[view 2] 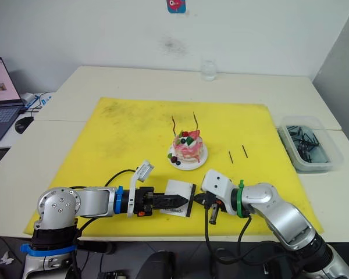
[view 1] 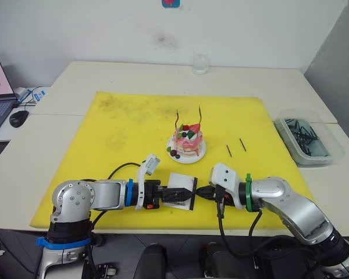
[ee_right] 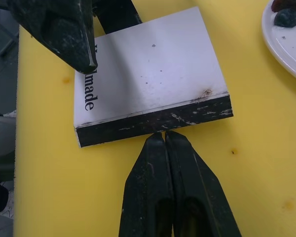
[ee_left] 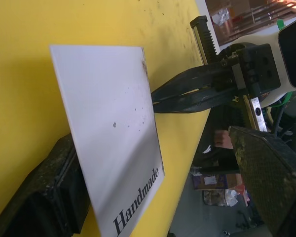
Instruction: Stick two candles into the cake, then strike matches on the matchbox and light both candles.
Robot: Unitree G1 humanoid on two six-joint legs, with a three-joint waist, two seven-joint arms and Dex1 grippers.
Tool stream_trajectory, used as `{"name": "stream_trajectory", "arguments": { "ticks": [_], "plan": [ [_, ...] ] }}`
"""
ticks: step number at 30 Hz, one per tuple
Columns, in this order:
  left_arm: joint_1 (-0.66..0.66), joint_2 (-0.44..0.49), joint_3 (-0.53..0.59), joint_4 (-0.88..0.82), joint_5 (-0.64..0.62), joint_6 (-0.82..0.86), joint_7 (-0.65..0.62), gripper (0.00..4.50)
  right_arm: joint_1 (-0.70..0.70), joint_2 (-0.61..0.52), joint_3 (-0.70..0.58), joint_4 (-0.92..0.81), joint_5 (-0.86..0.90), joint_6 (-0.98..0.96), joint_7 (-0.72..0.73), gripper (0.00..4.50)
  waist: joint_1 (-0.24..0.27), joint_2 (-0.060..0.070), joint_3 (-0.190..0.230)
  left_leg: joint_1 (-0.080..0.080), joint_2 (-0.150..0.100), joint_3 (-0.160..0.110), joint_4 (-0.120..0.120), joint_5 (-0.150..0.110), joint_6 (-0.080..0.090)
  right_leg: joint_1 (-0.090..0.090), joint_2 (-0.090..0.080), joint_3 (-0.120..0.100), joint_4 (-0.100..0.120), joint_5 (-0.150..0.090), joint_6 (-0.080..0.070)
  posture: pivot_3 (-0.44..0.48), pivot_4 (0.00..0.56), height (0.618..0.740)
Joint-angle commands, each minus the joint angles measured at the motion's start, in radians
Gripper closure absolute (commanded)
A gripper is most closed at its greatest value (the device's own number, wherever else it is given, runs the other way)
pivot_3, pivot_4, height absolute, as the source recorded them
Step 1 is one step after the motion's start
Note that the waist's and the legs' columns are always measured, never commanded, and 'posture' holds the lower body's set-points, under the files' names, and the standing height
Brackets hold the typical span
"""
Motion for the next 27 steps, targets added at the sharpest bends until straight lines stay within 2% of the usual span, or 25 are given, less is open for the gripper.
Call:
{"name": "stream_trajectory", "arguments": {
  "ticks": [1, 3, 5, 8, 13, 16, 19, 23, 27],
  "plan": [
    [0.012, 0.005, -0.023, -0.026, 0.008, 0.011, -0.005, 0.63, -0.008, 0.008, -0.014, -0.017, 0.008, -0.009, -0.002, 4.5, 0.0, 0.0, 0.0, 0.0, 0.0, 0.0, 0.0, 0.0, 0.0, 0.0, 0.0, 0.0, 0.0, 0.0, 0.0, 0.0, 0.15, 0.74],
    [0.014, 0.009, -0.026, -0.032, 0.017, 0.004, -0.004, 1.19, -0.005, 0.01, -0.018, -0.017, 0.01, -0.008, -0.005, 4.5, 0.0, 0.0, 0.0, 0.0, 0.0, 0.0, 0.0, 0.0, 0.0, 0.0, 0.0, 0.0, 0.0, 0.0, 0.0, 0.0, 0.15, 0.74],
    [0.013, 0.012, -0.019, -0.036, 0.021, 0.001, -0.006, 1.97, -0.002, 0.01, -0.026, -0.019, 0.014, -0.005, -0.008, 4.5, 0.0, 0.0, 0.0, 0.0, 0.0, 0.0, 0.0, 0.0, 0.0, 0.0, 0.0, 0.0, 0.0, 0.0, 0.0, 0.0, 0.15, 0.74],
    [0.0, 0.023, 0.01, -0.039, 0.012, 0.005, -0.006, 2.79, 0.002, 0.011, -0.047, -0.029, 0.03, 0.007, -0.015, 4.5, -0.001, 0.0, 0.0, 0.0, 0.001, 0.0, -0.001, 0.0, 0.0, -0.001, 0.0, 0.0, 0.0, 0.0, 0.0, 0.0, 0.15, 0.74],
    [-0.02, 0.078, 0.081, -0.039, -0.094, 0.04, -0.032, 4.36, 0.018, -0.02, -0.12, -0.08, 0.076, 0.053, -0.01, 4.5, -0.002, 0.0, 0.0, 0.0, 0.001, 0.0, -0.001, 0.0, 0.0, -0.001, 0.0, -0.001, 0.0, 0.0, 0.0, 0.0, 0.15, 0.74],
    [-0.023, 0.097, 0.077, -0.029, -0.196, 0.044, -0.018, 4.47, 0.026, -0.061, -0.186, -0.111, 0.117, 0.091, 0.002, 4.5, -0.002, 0.0, 0.0, 0.0, 0.001, 0.0, -0.001, 0.0, 0.0, -0.001, 0.0, 0.0, 0.0, 0.0, 0.0, 0.0, 0.15, 0.74],
    [-0.021, 0.061, 0.045, -0.032, -0.252, 0.037, 0.034, 4.47, 0.044, -0.119, -0.255, -0.13, 0.153, 0.117, 0.021, 4.5, 0.005, 0.0, 0.0, -0.001, 0.0, 0.0, -0.001, 0.0, 0.0, -0.001, -0.001, 0.0, -0.001, 0.0, 0.0, 0.0, 0.15, 0.74],
    [-0.023, -0.033, -0.018, 0.008, -0.213, -0.01, 0.114, 4.47, 0.066, -0.185, -0.297, -0.133, 0.173, 0.124, 0.037, 4.5, 0.011, -0.001, 0.001, -0.001, 0.0, 0.0, 0.0, 0.0, 0.0, -0.001, -0.001, 0.0, -0.001, 0.0, 0.0, 0.0, 0.15, 0.74],
    [-0.019, -0.071, -0.048, 0.05, -0.168, -0.037, 0.153, 4.47, 0.067, -0.196, -0.282, -0.132, 0.179, 0.118, 0.03, 4.5, 0.008, -0.001, 0.001, 0.0, 0.0, 0.0, -0.001, 0.0, 0.0, -0.001, 0.001, 0.0, 0.0, 0.0, 0.0, 0.0, 0.15, 0.74]
  ]
}}
